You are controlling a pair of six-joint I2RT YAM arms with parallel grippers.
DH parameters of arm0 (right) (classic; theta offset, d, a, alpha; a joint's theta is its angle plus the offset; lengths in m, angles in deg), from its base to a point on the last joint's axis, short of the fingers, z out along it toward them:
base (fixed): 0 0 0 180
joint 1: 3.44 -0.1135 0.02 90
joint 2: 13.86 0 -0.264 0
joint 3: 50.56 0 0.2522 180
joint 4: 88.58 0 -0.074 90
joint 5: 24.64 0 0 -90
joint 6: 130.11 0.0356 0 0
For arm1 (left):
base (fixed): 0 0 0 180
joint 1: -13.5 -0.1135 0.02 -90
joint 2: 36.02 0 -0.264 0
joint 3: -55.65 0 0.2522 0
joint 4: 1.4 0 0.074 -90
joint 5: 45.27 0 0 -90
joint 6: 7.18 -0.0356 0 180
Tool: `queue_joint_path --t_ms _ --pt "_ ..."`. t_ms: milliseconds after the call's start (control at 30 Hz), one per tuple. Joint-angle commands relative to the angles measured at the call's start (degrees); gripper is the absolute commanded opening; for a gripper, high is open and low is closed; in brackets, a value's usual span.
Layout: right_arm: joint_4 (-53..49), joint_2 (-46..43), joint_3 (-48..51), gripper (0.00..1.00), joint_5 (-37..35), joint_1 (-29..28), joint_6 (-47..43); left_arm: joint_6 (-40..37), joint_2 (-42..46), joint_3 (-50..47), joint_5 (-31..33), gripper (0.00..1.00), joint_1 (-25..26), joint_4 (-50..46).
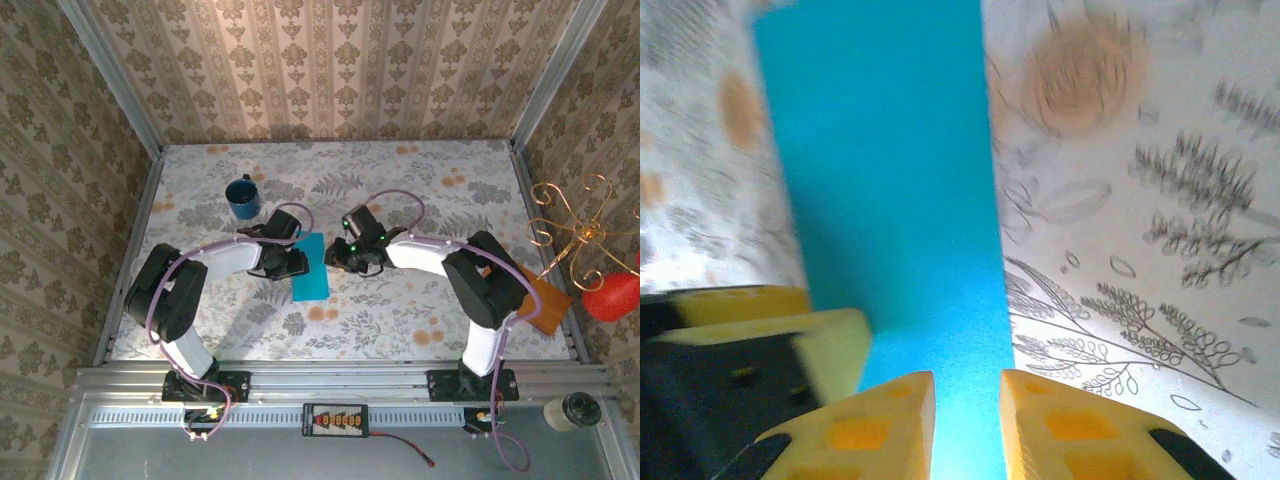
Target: Fold a paper plane with a square sheet of paper (pick it up from the middle)
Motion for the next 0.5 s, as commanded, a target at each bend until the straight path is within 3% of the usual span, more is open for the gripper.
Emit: queue_joint_path --t_ms 0,467 --pt "-0.9 -4.1 0.6 0.25 0.4 1.4 -1.3 -3.7 -0.9 -2.0 1.8 0.40 0.0 0.4" --pt "-0.1 -2.7 1.0 0.26 1.6 2.8 -0.3 -6.9 -3.4 -2.1 -0.8 0.32 -0.5 1.4"
